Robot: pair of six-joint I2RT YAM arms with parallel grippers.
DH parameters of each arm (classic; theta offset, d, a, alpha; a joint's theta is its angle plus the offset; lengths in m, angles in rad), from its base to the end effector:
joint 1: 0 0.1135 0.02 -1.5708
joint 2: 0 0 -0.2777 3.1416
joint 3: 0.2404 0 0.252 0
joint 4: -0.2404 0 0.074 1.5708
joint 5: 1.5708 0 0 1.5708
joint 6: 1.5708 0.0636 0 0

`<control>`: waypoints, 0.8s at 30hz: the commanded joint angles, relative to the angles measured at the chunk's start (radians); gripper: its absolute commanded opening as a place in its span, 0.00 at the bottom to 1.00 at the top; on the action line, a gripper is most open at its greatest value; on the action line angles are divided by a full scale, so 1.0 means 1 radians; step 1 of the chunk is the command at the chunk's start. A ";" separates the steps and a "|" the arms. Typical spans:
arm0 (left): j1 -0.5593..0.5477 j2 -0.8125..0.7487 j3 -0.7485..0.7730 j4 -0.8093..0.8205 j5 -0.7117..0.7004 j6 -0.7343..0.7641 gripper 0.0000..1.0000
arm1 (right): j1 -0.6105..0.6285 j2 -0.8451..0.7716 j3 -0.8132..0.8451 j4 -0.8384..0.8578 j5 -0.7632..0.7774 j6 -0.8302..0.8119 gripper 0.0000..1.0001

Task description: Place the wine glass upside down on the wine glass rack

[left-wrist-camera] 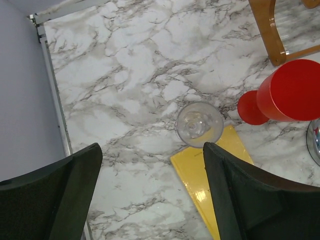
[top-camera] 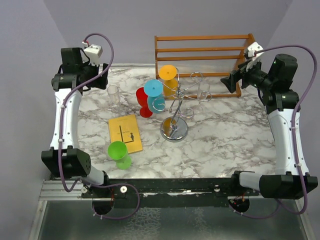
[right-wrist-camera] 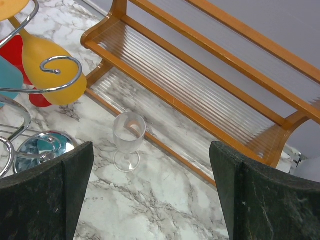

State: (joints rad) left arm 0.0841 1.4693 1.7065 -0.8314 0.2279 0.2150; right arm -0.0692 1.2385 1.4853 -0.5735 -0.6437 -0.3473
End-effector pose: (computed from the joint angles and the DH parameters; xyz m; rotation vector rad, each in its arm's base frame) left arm 0.3284 0.0133 0.4295 0.2704 2.1314 -0.0730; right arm 0.2723 0.0194 0.4539 -0.6725 1.7150 0.3189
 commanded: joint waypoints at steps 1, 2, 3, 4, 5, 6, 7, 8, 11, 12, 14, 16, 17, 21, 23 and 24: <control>0.008 0.055 0.000 0.011 0.079 0.019 0.83 | -0.004 -0.013 -0.016 0.036 0.027 -0.018 0.97; 0.008 0.073 0.002 0.005 0.090 0.029 0.82 | -0.004 -0.014 -0.018 0.037 0.031 -0.019 0.97; 0.007 0.083 0.004 0.000 0.097 0.032 0.81 | -0.004 -0.016 -0.021 0.039 0.032 -0.020 0.97; 0.008 0.097 0.006 -0.006 0.105 0.037 0.79 | -0.004 -0.016 -0.022 0.039 0.033 -0.020 0.97; 0.008 0.110 0.007 -0.010 0.105 0.044 0.78 | -0.004 -0.017 -0.024 0.040 0.035 -0.022 0.97; 0.006 0.123 0.010 -0.013 0.101 0.048 0.76 | -0.004 -0.019 -0.026 0.040 0.036 -0.023 0.97; 0.008 0.135 0.012 -0.015 0.098 0.052 0.75 | -0.004 -0.018 -0.026 0.039 0.035 -0.024 0.97; 0.007 0.145 0.015 -0.016 0.095 0.059 0.73 | -0.004 -0.017 -0.029 0.037 0.036 -0.024 0.97; 0.007 0.173 0.021 -0.023 0.093 0.067 0.69 | -0.004 -0.019 -0.041 0.040 0.036 -0.024 0.97; 0.007 0.182 0.022 -0.025 0.096 0.069 0.67 | -0.004 -0.020 -0.046 0.044 0.039 -0.026 0.97; 0.006 0.204 0.029 -0.037 0.105 0.071 0.64 | -0.004 -0.023 -0.048 0.046 0.048 -0.027 0.97; 0.006 0.219 0.033 -0.045 0.118 0.074 0.61 | -0.004 -0.025 -0.047 0.049 0.054 -0.027 0.97; 0.006 0.221 0.035 -0.048 0.126 0.075 0.59 | -0.004 -0.025 -0.049 0.049 0.057 -0.028 0.97; 0.006 0.263 0.042 -0.064 0.147 0.081 0.51 | -0.004 -0.027 -0.055 0.050 0.056 -0.027 0.97; 0.005 0.275 0.046 -0.071 0.153 0.084 0.47 | -0.004 -0.028 -0.058 0.051 0.055 -0.027 0.97; 0.005 0.281 0.049 -0.076 0.156 0.086 0.45 | -0.004 -0.029 -0.059 0.052 0.056 -0.028 0.97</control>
State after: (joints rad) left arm 0.0856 1.7271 1.7161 -0.8757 0.3328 0.2844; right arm -0.0692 1.2335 1.4395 -0.5529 -0.6136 -0.3645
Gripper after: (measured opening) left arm 0.483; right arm 0.974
